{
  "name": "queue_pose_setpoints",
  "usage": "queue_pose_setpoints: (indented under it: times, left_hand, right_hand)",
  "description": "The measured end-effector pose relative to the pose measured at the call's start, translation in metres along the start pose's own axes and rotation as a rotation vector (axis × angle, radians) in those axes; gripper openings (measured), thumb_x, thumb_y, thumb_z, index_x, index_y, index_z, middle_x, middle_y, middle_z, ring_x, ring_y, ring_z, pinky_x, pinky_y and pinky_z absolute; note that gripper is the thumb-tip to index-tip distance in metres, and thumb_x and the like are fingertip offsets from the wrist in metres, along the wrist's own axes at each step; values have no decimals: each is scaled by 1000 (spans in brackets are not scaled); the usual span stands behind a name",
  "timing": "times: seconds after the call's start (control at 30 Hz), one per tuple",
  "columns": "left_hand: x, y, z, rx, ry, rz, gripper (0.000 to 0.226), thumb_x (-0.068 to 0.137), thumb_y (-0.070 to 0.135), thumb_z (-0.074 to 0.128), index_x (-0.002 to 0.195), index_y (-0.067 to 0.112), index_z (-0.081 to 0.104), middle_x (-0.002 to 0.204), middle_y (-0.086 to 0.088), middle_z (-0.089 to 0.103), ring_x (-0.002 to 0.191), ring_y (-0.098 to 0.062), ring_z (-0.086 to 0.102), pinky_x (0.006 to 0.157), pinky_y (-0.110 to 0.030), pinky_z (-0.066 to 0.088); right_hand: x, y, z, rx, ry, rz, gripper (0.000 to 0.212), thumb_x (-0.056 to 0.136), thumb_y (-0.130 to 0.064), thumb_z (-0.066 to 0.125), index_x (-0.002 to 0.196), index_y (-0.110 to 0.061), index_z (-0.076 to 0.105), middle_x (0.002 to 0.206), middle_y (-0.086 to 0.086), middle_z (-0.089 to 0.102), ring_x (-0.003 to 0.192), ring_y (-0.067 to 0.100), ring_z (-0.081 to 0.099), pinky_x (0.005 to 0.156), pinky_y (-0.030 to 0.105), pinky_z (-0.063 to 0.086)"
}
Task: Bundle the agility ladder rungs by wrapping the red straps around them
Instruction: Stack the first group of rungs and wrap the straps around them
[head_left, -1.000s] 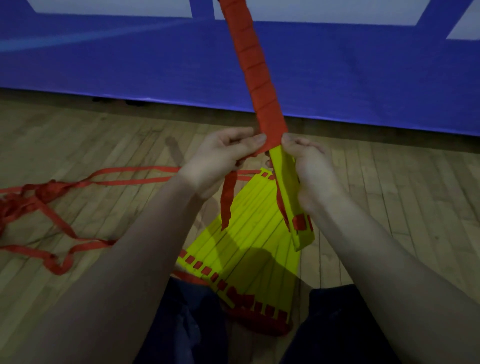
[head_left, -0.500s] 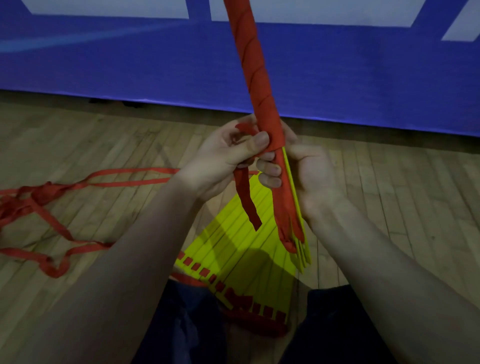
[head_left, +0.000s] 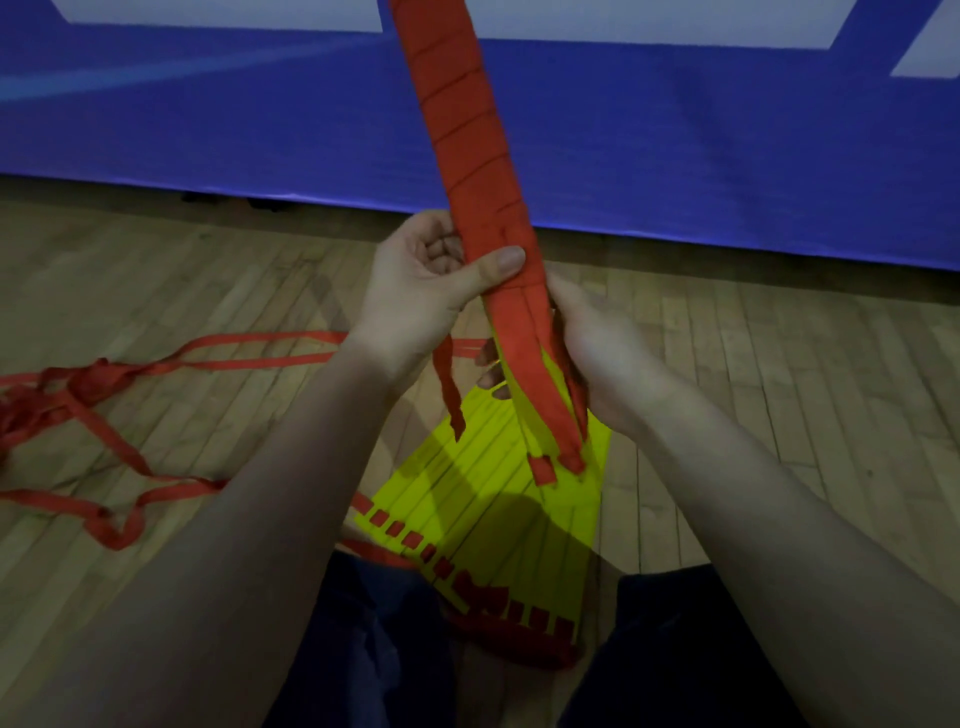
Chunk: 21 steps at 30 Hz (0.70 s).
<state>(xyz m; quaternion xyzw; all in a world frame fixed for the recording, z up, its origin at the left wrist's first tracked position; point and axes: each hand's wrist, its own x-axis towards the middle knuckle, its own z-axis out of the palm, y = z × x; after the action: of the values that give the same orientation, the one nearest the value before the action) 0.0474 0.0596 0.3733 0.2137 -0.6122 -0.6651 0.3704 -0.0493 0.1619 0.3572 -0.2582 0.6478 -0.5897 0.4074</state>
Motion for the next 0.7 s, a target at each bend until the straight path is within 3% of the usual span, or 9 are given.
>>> queue_pose_setpoints:
  times: [0.1, 0.13, 0.23, 0.3, 0.37, 0.47, 0.57, 0.63, 0.7]
  left_hand:
    - [5, -7, -1, 89, 94, 25, 32, 68, 11, 83, 89, 13, 60, 88, -16, 63, 77, -23, 58, 70, -29, 49]
    - [6, -9, 1, 118, 132, 38, 30, 70, 10, 82, 88, 14, 58, 87, -17, 62, 78, -24, 56, 70, -32, 48]
    - [5, -12, 6, 204, 226, 76, 29, 71, 18, 82, 84, 13, 57, 78, -13, 59, 70, -19, 52, 60, -31, 43]
    - [4, -14, 8, 319, 295, 61, 34, 70, 27, 83, 84, 7, 59, 70, -8, 53, 60, -12, 46, 53, -26, 37]
    - [3, -16, 9, 397, 322, 37, 38, 71, 29, 83, 86, 2, 61, 63, -1, 48, 49, -4, 38, 47, -18, 31]
    - [2, -13, 7, 358, 221, -6, 34, 78, 19, 78, 94, -4, 60, 62, 0, 55, 44, 0, 47, 46, -13, 37]
    - [3, -6, 1, 211, 40, -68, 27, 86, 4, 67, 107, -6, 54, 66, -3, 61, 51, 2, 57, 51, -11, 41]
    - [5, -2, -5, 105, -53, -109, 24, 86, -1, 63, 108, 0, 55, 68, 1, 66, 59, 0, 63, 54, -13, 43]
    - [7, 0, -8, 25, -61, -165, 23, 85, -1, 64, 106, 5, 57, 66, 2, 65, 60, -3, 63, 53, -15, 43]
  right_hand:
    - [-14, -5, 9, -198, 158, -176, 24, 93, -50, 51, 95, -28, 60, 86, -9, 66, 77, 0, 62, 74, 17, 47]
    - [-19, -5, 12, -296, 173, -215, 33, 84, -51, 57, 109, -30, 54, 93, -8, 63, 82, 4, 61, 74, 21, 45]
    - [-23, 5, 18, -815, 178, -361, 90, 73, -39, 67, 149, -20, 22, 119, 6, 49, 108, 25, 54, 84, 36, 44]
    - [-23, 11, 21, -1109, 260, -448, 92, 83, -33, 65, 154, -19, 9, 120, 10, 43, 109, 34, 52, 80, 43, 45]
    - [-17, 17, 22, -1199, 286, -479, 78, 93, -23, 54, 155, -18, 6, 118, 14, 45, 105, 38, 54, 77, 46, 45]
    - [-8, 22, 17, -977, 192, -454, 62, 98, -16, 46, 153, -15, 18, 116, 19, 53, 103, 41, 56, 81, 46, 45]
    - [0, 19, 8, -711, 120, -458, 51, 96, -10, 48, 146, -12, 37, 119, 13, 61, 108, 30, 58, 89, 34, 43]
    - [3, 16, 6, -539, 82, -401, 39, 95, -9, 49, 134, -15, 49, 101, -1, 64, 85, 16, 60, 75, 26, 43]
    - [2, 11, 8, -304, 44, -296, 26, 94, -8, 50, 118, -20, 49, 81, -1, 59, 58, 10, 51, 56, 23, 38]
